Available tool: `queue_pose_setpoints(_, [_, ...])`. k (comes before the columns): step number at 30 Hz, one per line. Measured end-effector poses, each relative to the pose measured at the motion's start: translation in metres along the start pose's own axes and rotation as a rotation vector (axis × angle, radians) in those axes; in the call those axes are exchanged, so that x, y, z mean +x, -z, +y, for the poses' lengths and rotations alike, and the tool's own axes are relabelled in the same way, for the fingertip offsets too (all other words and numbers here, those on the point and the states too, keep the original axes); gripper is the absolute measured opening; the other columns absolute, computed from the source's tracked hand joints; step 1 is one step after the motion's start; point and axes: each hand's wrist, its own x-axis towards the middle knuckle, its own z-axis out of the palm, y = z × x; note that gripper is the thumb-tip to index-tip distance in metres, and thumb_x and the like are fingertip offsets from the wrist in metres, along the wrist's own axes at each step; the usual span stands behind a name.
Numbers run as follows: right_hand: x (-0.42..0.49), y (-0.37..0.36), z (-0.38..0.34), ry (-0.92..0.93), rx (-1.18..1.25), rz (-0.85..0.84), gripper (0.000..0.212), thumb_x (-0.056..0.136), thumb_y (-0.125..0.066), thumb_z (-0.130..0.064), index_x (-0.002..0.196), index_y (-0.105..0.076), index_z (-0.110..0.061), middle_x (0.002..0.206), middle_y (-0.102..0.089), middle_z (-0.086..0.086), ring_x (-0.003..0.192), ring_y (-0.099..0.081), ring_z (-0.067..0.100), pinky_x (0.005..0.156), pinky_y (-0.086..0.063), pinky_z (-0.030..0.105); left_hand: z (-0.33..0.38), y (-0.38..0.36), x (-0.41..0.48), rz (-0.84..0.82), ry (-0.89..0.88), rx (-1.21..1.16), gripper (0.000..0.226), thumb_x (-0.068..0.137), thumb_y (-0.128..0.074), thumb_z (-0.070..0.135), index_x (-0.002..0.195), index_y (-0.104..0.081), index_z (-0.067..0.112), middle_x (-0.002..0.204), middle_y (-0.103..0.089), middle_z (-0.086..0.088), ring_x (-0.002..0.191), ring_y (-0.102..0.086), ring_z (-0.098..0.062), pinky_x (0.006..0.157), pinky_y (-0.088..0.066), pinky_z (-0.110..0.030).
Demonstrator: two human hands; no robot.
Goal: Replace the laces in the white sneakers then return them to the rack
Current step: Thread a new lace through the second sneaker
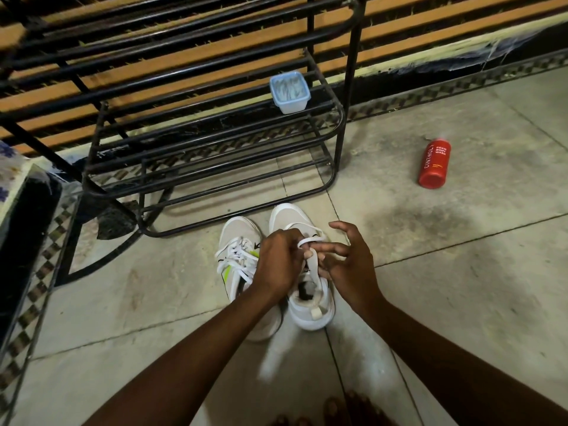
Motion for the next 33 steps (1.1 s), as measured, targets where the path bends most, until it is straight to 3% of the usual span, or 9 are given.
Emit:
queue_pose_setpoints(4, [0.005,-0.001,-0.005,-0.016,0.016,-0.002,0.052,0.081,-0.065,0.002,0.115,-0.057,-0.037,0.091,-0.078,0.004,0.088,-0.076,0.021,0.065,-0.063,0.048,-0.001,-0.001,0.006,-0.009,0.205,-0.158,0.026,0.072,-0.086,0.006,0.069,-0.066,0.022,0.057,-0.063,0.014,0.056,-0.060,0.005,0.054,-0.038,-0.007])
queue_pose_setpoints(9, [0.010,0.003,-0.011,0.042,-0.051,0.002,0.035,0.082,-0.070,0.004,0.102,-0.060,-0.023,0.079,-0.076,0.004,0.080,-0.076,0.020,0.054,-0.059,0.035,-0.002,0.003,0.005,-0.030,0.231,-0.178,0.029,0.069,-0.091,0.006,0.074,-0.067,0.022,0.064,-0.068,0.011,0.058,-0.061,0.006,0.057,-0.042,-0.007])
queue_pose_setpoints(15, [0.007,0.002,-0.005,0.166,-0.195,0.029,0.033,0.079,-0.078,-0.002,0.100,-0.061,-0.021,0.075,-0.076,-0.004,0.078,-0.075,0.009,0.066,-0.062,0.038,0.000,0.017,0.002,-0.151,0.196,-0.030,0.041,0.056,-0.094,0.031,0.093,-0.074,0.030,0.076,-0.069,0.016,0.074,-0.064,0.005,0.061,-0.046,-0.010])
queue_pose_setpoints(17, [0.009,0.001,-0.004,0.165,-0.197,0.029,0.033,0.078,-0.077,-0.002,0.098,-0.061,-0.023,0.075,-0.076,-0.005,0.078,-0.075,0.009,0.066,-0.062,0.038,0.002,0.021,0.000,-0.214,0.133,0.021,0.042,0.054,-0.095,0.039,0.090,-0.075,0.030,0.077,-0.068,0.015,0.077,-0.064,0.001,0.065,-0.050,-0.019])
queue_pose_setpoints(20, [0.013,-0.001,-0.005,0.234,-0.240,0.084,0.032,0.073,-0.077,0.001,0.090,-0.060,-0.021,0.070,-0.073,-0.009,0.074,-0.073,0.006,0.070,-0.055,0.026,0.002,0.023,-0.001,-0.218,0.117,0.069,0.050,0.052,-0.098,0.046,0.093,-0.075,0.028,0.084,-0.071,0.009,0.082,-0.066,-0.009,0.072,-0.051,-0.026])
queue_pose_setpoints(23, [0.019,0.006,-0.008,0.283,-0.210,0.143,0.023,0.072,-0.074,0.005,0.088,-0.062,-0.006,0.078,-0.069,-0.015,0.074,-0.071,0.004,0.072,-0.050,0.020,0.002,0.021,-0.001,-0.232,0.123,0.116,0.065,0.048,-0.100,0.048,0.105,-0.075,0.030,0.098,-0.072,0.008,0.097,-0.065,-0.012,0.080,-0.052,-0.028])
queue_pose_setpoints(27, [0.026,0.021,-0.014,0.122,0.186,0.259,0.033,0.075,-0.068,0.016,0.100,-0.054,-0.001,0.074,-0.071,0.010,0.074,-0.072,0.022,0.070,-0.055,0.029,0.003,0.017,-0.005,-0.227,0.147,0.215,0.083,0.050,-0.097,0.053,0.124,-0.067,0.031,0.121,-0.063,0.006,0.120,-0.050,-0.016,0.096,-0.048,-0.036])
queue_pose_setpoints(30, [0.031,0.031,-0.017,-0.166,0.621,0.306,0.040,0.084,-0.052,0.021,0.100,-0.054,-0.016,0.074,-0.063,0.015,0.076,-0.069,0.027,0.071,-0.059,0.039,0.004,0.019,-0.005,-0.213,0.102,0.284,0.076,0.048,-0.095,0.059,0.114,-0.071,0.030,0.121,-0.054,0.007,0.119,-0.047,-0.020,0.093,-0.050,-0.041])
queue_pose_setpoints(33, [0.030,0.034,-0.014,-0.290,0.855,0.166,0.039,0.089,-0.047,0.021,0.098,-0.051,-0.017,0.073,-0.060,0.013,0.073,-0.071,0.032,0.075,-0.060,0.051,0.003,0.021,-0.003,-0.217,0.052,0.383,0.069,0.045,-0.090,0.069,0.100,-0.073,0.031,0.130,-0.044,0.010,0.121,-0.043,-0.020,0.090,-0.050,-0.039])
